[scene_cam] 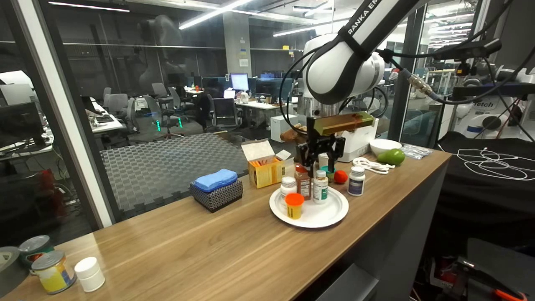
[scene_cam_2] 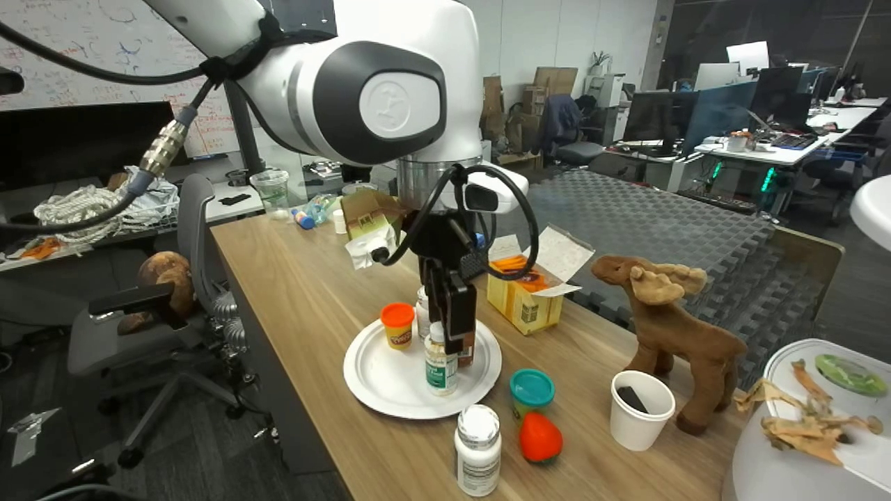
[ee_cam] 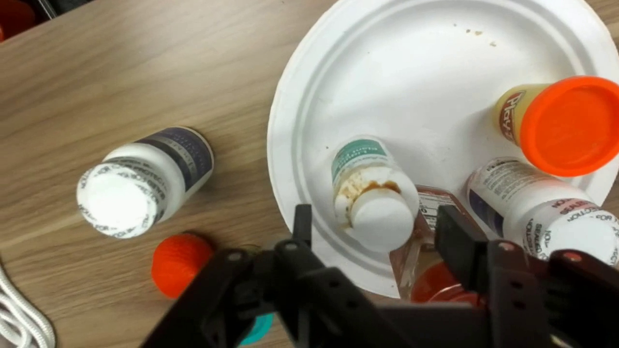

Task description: Put the bottles and the red object on the plate

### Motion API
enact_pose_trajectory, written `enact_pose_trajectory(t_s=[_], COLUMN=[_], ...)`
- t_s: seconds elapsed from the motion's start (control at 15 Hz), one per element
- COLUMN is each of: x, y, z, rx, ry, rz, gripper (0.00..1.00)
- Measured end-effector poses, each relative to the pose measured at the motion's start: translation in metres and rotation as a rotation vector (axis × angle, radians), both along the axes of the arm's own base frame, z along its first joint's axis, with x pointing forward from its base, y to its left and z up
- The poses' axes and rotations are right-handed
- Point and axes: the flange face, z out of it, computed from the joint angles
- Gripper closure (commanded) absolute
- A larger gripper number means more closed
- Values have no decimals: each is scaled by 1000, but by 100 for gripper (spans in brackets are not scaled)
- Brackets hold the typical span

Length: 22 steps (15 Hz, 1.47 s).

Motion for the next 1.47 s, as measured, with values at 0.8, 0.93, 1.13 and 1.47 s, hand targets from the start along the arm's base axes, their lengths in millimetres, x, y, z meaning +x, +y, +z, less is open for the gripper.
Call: enact_pose_trajectory(t_s=[0.8,0.93,1.13,1.47], x=[-27,-33,-44,-61], y=[-61,-62,-59,-69], z=[50,46,30,0], rx=[-94,-99,-93,-80], ry=[26,50,89,157], rz=[-76,-72,-61,-67], gripper=[0,0,0,0])
